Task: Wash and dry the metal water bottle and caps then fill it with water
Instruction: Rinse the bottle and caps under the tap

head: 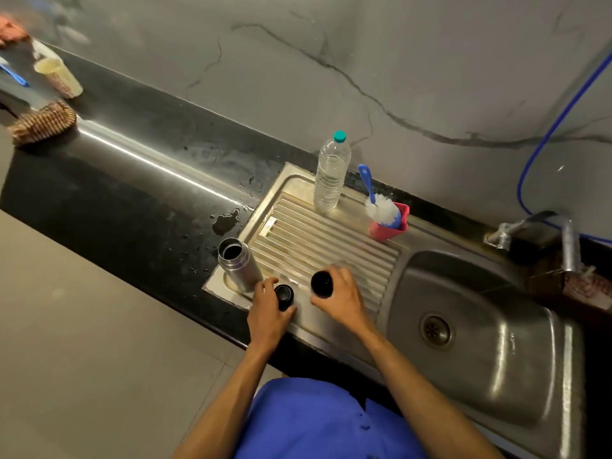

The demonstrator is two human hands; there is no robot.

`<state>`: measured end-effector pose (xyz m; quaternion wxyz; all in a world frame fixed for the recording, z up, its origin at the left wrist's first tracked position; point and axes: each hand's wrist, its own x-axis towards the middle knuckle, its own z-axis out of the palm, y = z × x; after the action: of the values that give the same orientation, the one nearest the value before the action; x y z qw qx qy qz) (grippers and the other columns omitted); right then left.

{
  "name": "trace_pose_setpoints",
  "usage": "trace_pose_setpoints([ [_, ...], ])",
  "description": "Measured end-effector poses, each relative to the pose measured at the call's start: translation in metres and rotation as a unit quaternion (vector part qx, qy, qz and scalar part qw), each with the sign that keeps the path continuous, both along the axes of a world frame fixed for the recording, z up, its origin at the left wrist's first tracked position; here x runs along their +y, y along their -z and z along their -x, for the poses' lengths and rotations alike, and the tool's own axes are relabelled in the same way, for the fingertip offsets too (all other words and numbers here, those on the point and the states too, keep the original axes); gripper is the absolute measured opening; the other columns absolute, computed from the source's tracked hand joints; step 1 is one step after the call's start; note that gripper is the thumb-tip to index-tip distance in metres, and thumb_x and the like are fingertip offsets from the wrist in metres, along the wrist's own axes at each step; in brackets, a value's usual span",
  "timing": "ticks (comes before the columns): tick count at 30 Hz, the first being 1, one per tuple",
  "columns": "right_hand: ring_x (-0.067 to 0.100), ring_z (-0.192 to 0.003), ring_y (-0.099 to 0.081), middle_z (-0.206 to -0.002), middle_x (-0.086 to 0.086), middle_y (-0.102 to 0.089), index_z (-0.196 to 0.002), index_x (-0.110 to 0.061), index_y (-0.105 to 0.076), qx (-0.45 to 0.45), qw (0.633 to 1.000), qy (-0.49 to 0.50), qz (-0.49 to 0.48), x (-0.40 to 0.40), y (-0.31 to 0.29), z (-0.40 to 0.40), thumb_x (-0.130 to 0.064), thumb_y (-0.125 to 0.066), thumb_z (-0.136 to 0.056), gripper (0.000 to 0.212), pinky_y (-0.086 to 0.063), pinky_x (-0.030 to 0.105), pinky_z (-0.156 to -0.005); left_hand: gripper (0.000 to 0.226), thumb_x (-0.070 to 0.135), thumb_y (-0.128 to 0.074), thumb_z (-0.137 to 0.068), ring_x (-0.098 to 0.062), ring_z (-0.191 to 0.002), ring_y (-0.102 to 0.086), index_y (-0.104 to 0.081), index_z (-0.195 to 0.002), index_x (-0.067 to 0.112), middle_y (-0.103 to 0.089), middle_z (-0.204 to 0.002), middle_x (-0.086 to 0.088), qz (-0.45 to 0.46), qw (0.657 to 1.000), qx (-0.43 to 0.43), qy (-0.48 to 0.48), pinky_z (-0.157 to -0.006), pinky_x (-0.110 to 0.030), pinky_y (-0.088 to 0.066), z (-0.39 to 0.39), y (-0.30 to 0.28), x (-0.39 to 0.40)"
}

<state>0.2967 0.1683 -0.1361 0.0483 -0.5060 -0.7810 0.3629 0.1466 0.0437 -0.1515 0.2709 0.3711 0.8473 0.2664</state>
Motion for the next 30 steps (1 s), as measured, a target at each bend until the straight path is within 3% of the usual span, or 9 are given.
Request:
trace_pose_setpoints([
  [3,0.002,-0.089,-0.053,-0.113,-0.002,-0.044,-0.112,-0.033,-0.058,0.078,0.989,0.118,0.036,0.02,-0.009,-0.044,-0.022,-0.087,-0.071,0.052,-0.045,0.011,-0.073,0.076,0.033,-0.087,-0.081,-0.026,-0.116,-0.061,-0.042,-0.141,0.023,-0.042,-0.145,-0.004,-0.015,1.0,0.023,-0.002,-0.091,-0.043,-0.058,-0.017,-0.002,-0.004],
  [6,0.01,-0.089,-0.063,-0.109,-0.004,-0.054,-0.104,-0.034,-0.063,0.142,0.963,0.218,0.065,0.036,-0.012,-0.102,-0.01,-0.086,-0.073,0.045,-0.053,0.014,-0.062,0.077,0.029,-0.085,-0.082,-0.026,-0.114,-0.06,-0.041,-0.144,0.022,-0.038,-0.143,-0.004,-0.038,0.999,0.03,0.005,-0.089,-0.04,-0.06,-0.039,-0.005,-0.004],
  [12,0.016,-0.076,-0.071,-0.097,0.004,-0.075,-0.108,-0.028,-0.062,0.167,0.898,0.395,0.101,0.05,-0.003,-0.227,-0.035,-0.092,-0.067,0.051,-0.055,0.031,-0.055,0.073,0.033,-0.083,-0.081,-0.031,-0.117,-0.055,-0.045,-0.141,0.016,-0.038,-0.142,-0.01,-0.024,0.996,0.086,-0.003,-0.089,-0.043,-0.056,-0.081,-0.012,0.016],
  [15,0.014,-0.075,-0.071,-0.1,0.008,-0.075,-0.112,-0.024,-0.063,0.185,0.881,0.419,0.12,0.059,-0.001,-0.278,-0.044,-0.091,-0.061,0.062,-0.055,0.031,-0.056,0.069,0.029,-0.082,-0.082,-0.035,-0.122,-0.053,-0.047,-0.139,0.014,-0.04,-0.144,-0.015,-0.008,0.994,0.106,-0.003,-0.091,-0.045,-0.052,-0.102,-0.014,0.024],
  [19,0.014,-0.09,-0.068,-0.103,-0.003,-0.068,-0.115,-0.024,-0.064,0.209,0.858,0.452,0.129,0.073,-0.007,-0.334,-0.027,-0.09,-0.073,0.05,-0.061,0.037,-0.076,0.056,0.033,-0.078,-0.086,-0.029,-0.111,-0.058,-0.054,-0.133,0.016,-0.051,-0.133,-0.009,-0.017,0.991,0.117,0.066,-0.087,-0.044,-0.055,-0.152,-0.011,0.029],
  [22,0.021,-0.093,-0.069,-0.11,0.009,-0.07,-0.12,-0.016,-0.064,0.228,0.842,0.459,0.166,0.088,-0.001,-0.356,-0.015,-0.091,-0.067,0.059,-0.061,0.041,-0.082,0.044,0.039,-0.071,-0.09,-0.019,-0.105,-0.061,-0.056,-0.128,0.025,-0.059,-0.124,0.002,-0.009,0.989,0.059,0.134,-0.087,-0.041,-0.056,-0.192,-0.003,0.031],
  [24,0.023,-0.09,-0.071,-0.109,0.013,-0.073,-0.123,-0.011,-0.064,0.255,0.821,0.467,0.206,0.099,-0.003,-0.365,-0.023,-0.093,-0.059,0.071,-0.061,0.039,-0.078,0.039,0.044,-0.069,-0.092,-0.012,-0.099,-0.063,-0.056,-0.125,0.03,-0.061,-0.12,0.009,0.006,0.985,0.008,0.17,-0.083,-0.039,-0.058,-0.216,-0.001,0.038],
  [27,0.019,-0.092,-0.07,-0.102,0.003,-0.072,-0.116,-0.02,-0.066,0.224,0.843,0.461,0.16,0.111,-0.008,-0.365,-0.02,-0.092,-0.066,0.056,-0.059,0.036,-0.079,0.033,0.038,-0.072,-0.092,-0.006,-0.087,-0.067,-0.058,-0.12,0.028,-0.066,-0.11,0.011,0.009,0.974,-0.051,0.22,-0.079,-0.039,-0.061,-0.239,0.0,0.05],
  [30,0.022,-0.097,-0.07,-0.107,0.005,-0.072,-0.111,-0.023,-0.067,0.275,0.817,0.474,0.178,0.123,-0.008,-0.362,-0.016,-0.089,-0.07,0.047,-0.061,0.043,-0.088,0.032,0.028,-0.074,-0.093,-0.004,-0.084,-0.068,-0.06,-0.121,0.021,-0.069,-0.102,0.008,0.003,0.969,-0.071,0.236,-0.078,-0.036,-0.061,-0.256,-0.004,0.06],
])
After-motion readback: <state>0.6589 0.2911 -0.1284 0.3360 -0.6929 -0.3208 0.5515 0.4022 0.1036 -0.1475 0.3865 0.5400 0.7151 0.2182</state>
